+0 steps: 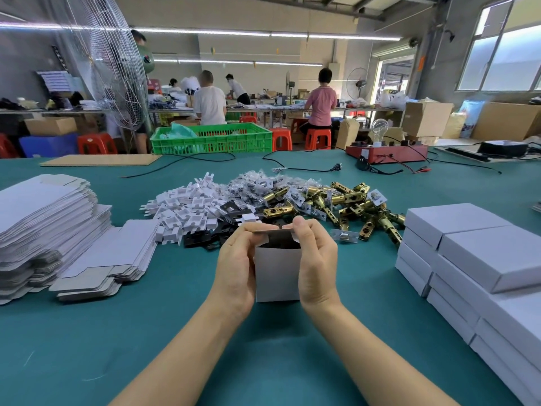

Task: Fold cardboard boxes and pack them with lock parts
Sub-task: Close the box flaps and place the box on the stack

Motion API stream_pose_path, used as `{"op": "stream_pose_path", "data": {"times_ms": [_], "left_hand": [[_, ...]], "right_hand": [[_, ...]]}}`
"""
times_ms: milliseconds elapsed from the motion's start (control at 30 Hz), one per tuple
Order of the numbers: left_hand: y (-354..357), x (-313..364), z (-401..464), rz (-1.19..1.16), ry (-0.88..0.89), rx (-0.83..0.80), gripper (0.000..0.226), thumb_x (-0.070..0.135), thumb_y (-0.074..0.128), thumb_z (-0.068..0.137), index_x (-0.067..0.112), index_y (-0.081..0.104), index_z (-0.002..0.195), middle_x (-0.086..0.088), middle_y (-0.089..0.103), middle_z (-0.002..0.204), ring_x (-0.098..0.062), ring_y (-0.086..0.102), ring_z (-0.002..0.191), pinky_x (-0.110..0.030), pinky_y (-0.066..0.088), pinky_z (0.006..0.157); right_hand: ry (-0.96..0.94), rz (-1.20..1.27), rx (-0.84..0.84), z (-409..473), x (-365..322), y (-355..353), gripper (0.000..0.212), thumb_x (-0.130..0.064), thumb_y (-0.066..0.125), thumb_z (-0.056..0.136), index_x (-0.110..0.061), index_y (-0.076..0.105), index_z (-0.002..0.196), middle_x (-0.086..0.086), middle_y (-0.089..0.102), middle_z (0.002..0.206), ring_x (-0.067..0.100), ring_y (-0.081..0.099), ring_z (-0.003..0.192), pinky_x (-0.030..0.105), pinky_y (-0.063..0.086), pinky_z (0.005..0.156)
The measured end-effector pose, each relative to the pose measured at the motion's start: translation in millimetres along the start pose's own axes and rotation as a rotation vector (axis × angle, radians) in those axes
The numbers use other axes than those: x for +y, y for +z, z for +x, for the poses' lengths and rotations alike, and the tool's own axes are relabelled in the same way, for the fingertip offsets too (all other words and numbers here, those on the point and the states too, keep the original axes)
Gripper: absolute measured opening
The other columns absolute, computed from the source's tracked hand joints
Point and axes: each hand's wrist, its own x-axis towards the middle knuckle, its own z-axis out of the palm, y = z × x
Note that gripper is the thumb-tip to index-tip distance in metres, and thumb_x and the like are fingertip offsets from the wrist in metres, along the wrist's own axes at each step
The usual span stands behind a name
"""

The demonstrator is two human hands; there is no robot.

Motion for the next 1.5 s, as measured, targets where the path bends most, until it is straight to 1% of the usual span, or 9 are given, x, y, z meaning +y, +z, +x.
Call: {"op": "stream_pose_path", "data": {"times_ms": [100,167,267,333,500,733,967,1267,1500], "left_hand": [[-2.0,2.3,-4.2,-0.025,-0.038,-0.041,0.02,0.025,0.056,0.073,0.014,0.073,0.072,-0.008,0.073,0.083,-0.016,0.067,0.071,-0.021,0.053,0.056],[-2.5,2.6,-5.6,0.001,-0.021,-0.043,0.024,0.033,0.062,0.07,0.013,0.072,0.077,-0.011,0.071,0.085,-0.019,0.065,0.074,-0.025,0.053,0.062],[-1.4,1.6,-7.5,0.136,0.072,-0.03,0.03,0.044,0.069,0.064,0.019,0.071,0.081,-0.01,0.066,0.091,-0.025,0.057,0.088,-0.039,0.044,0.08],[-2.5,-0.1,-8.1,0.204,0.125,-0.032,0.024,0.044,0.069,0.066,0.026,0.071,0.082,-0.008,0.064,0.092,-0.025,0.054,0.091,-0.043,0.039,0.084],[-5.3,-9.4,-9.1,0.327,0.249,-0.006,0.012,0.026,0.061,0.082,0.027,0.067,0.091,0.004,0.066,0.089,-0.014,0.057,0.085,-0.031,0.044,0.078],[-3.9,-15.1,-10.0,0.445,0.382,0.009,0.015,0.025,0.055,0.089,0.034,0.062,0.098,0.023,0.062,0.084,0.003,0.049,0.07,-0.01,0.041,0.067],[-5.5,-15.7,-11.1,0.423,0.379,-0.029,0.014,0.022,0.051,0.09,0.025,0.063,0.097,0.02,0.063,0.088,0.0,0.053,0.081,-0.011,0.042,0.075],[-10.0,-20.0,-9.7,0.421,0.383,-0.064,0.014,0.024,0.046,0.093,0.02,0.058,0.098,0.021,0.058,0.081,0.001,0.05,0.077,-0.01,0.039,0.072],[-18.5,-26.2,-7.7,0.552,0.45,-0.095,0.012,0.026,0.044,0.095,0.028,0.054,0.1,0.023,0.057,0.083,0.002,0.049,0.075,-0.011,0.04,0.072]], "right_hand": [[0.018,-0.059,-0.002,-1.1,4.1,-1.0,0.032,-0.033,0.05,0.088,-0.005,0.061,0.077,0.003,0.06,0.072,0.009,0.052,0.07,0.018,0.041,0.062],[0.013,-0.11,-0.004,-2.0,6.6,-1.1,0.026,-0.034,0.048,0.089,-0.013,0.061,0.082,-0.002,0.062,0.077,0.011,0.055,0.073,0.023,0.043,0.064],[-0.077,-0.172,0.023,-5.8,11.2,-1.0,0.014,-0.029,0.045,0.093,-0.021,0.057,0.089,-0.015,0.059,0.08,0.002,0.053,0.073,0.014,0.042,0.066],[-0.113,-0.21,0.053,-9.3,14.7,-1.4,0.009,-0.028,0.044,0.093,-0.025,0.053,0.094,-0.02,0.057,0.081,0.003,0.053,0.075,0.013,0.041,0.069],[-0.113,-0.278,0.074,-8.8,17.7,-3.3,0.008,-0.031,0.045,0.092,-0.032,0.049,0.099,-0.01,0.056,0.09,0.013,0.055,0.082,0.023,0.043,0.072],[-0.204,-0.348,0.073,-7.1,18.6,-2.0,0.017,-0.023,0.044,0.096,-0.036,0.053,0.102,0.002,0.058,0.093,0.016,0.056,0.085,0.028,0.046,0.077],[-0.216,-0.348,0.076,-7.8,20.7,-2.9,0.015,-0.02,0.044,0.096,-0.031,0.054,0.098,0.007,0.058,0.091,0.021,0.056,0.084,0.033,0.047,0.077],[-0.296,-0.382,-0.001,-7.9,21.2,-8.4,0.017,-0.013,0.044,0.095,-0.029,0.05,0.097,0.008,0.057,0.091,0.012,0.054,0.084,0.015,0.04,0.077],[-0.344,-0.373,-0.049,-6.4,27.6,-14.6,0.022,-0.011,0.044,0.095,-0.032,0.047,0.098,0.004,0.054,0.094,0.007,0.052,0.088,0.012,0.038,0.081]]}}
